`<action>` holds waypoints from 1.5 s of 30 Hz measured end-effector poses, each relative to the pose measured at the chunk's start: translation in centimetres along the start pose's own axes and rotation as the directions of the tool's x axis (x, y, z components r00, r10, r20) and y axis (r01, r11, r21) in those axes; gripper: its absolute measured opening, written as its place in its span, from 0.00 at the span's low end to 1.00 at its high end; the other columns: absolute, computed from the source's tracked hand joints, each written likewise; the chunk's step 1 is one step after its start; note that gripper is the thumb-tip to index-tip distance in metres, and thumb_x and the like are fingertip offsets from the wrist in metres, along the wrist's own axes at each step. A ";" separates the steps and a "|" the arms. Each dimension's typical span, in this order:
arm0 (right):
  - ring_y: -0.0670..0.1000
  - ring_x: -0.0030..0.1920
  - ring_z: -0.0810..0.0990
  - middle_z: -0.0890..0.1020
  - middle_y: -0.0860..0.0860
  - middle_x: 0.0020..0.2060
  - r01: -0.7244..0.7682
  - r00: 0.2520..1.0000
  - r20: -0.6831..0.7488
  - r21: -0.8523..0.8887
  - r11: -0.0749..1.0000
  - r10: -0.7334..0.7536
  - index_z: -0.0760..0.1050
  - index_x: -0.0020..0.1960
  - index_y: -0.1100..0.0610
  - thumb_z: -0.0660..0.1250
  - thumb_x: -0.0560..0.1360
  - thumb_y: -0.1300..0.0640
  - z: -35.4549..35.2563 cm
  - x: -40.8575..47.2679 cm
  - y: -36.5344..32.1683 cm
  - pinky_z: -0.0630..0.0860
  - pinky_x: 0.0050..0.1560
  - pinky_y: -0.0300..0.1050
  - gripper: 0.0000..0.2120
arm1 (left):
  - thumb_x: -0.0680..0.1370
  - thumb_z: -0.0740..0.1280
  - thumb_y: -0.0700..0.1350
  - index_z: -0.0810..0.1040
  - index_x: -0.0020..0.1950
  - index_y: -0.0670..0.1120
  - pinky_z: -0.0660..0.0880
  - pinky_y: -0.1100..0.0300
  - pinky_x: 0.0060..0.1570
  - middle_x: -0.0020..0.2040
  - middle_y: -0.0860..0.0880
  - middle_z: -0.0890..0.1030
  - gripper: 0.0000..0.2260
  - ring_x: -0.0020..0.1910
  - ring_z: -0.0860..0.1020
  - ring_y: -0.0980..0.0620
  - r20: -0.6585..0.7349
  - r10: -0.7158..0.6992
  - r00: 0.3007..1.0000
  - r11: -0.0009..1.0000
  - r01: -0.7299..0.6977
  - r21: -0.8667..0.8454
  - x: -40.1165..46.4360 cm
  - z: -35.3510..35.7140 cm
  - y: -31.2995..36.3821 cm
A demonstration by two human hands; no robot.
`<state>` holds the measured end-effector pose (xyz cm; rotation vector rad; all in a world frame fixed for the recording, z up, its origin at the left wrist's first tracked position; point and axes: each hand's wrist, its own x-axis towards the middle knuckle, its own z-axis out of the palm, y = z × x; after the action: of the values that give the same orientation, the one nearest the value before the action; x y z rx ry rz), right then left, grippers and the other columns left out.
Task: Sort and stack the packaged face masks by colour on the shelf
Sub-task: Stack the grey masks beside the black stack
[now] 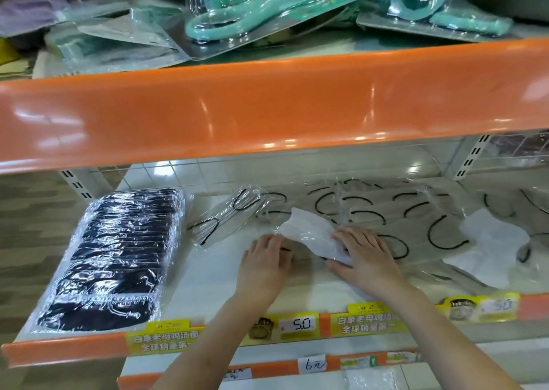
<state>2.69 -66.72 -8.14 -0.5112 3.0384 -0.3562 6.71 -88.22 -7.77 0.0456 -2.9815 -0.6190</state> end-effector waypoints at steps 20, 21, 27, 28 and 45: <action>0.53 0.67 0.67 0.71 0.49 0.66 -0.012 1.000 0.022 -0.048 0.999 0.013 0.70 0.66 0.50 0.55 0.80 0.44 -4.2 4.2 -2.9 0.63 0.64 0.50 0.18 | 0.79 0.61 0.41 0.75 0.54 0.45 0.73 0.55 0.43 0.51 0.46 0.81 0.06 0.54 0.78 0.45 -0.069 -0.203 0.977 0.863 0.211 0.459 4.0 -4.0 -8.2; 0.53 0.67 0.68 0.71 0.49 0.66 0.023 1.000 0.016 -0.022 0.999 -0.023 0.70 0.66 0.51 0.55 0.80 0.46 -4.2 4.9 -4.0 0.63 0.64 0.49 0.18 | 0.79 0.61 0.40 0.74 0.53 0.45 0.73 0.55 0.41 0.49 0.46 0.81 0.05 0.51 0.80 0.44 -0.077 -0.201 0.977 0.867 0.214 0.449 4.1 -4.2 -8.3; 0.56 0.68 0.66 0.69 0.54 0.68 0.222 0.973 0.075 -0.030 0.975 -0.219 0.66 0.69 0.58 0.56 0.81 0.53 -2.1 8.8 -10.3 0.65 0.65 0.53 0.19 | 0.78 0.58 0.39 0.70 0.55 0.41 0.72 0.54 0.37 0.45 0.41 0.80 0.07 0.45 0.80 0.40 -0.160 -0.286 0.945 0.942 0.308 0.134 4.4 -4.4 -9.3; 0.56 0.70 0.64 0.67 0.53 0.70 0.234 0.970 0.071 -0.021 0.972 -0.232 0.64 0.71 0.57 0.55 0.81 0.53 -1.6 9.3 -11.0 0.64 0.66 0.52 0.20 | 0.78 0.58 0.39 0.70 0.54 0.41 0.71 0.54 0.36 0.45 0.41 0.80 0.06 0.46 0.79 0.40 -0.165 -0.296 0.941 0.943 0.316 0.107 4.3 -4.5 -9.4; 0.55 0.64 0.71 0.73 0.49 0.64 0.097 0.994 -0.025 -0.216 0.972 -0.105 0.70 0.65 0.50 0.52 0.81 0.49 0.5 8.7 -10.0 0.67 0.58 0.49 0.16 | 0.78 0.59 0.43 0.70 0.46 0.44 0.66 0.56 0.34 0.43 0.46 0.76 0.04 0.44 0.75 0.44 -0.225 -0.199 0.954 0.975 0.215 0.050 3.1 -4.1 -10.4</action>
<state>-2.35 -78.88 -6.32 -0.6795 3.1112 -0.0388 4.14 -99.52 -7.85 0.4100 -2.8035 -0.4862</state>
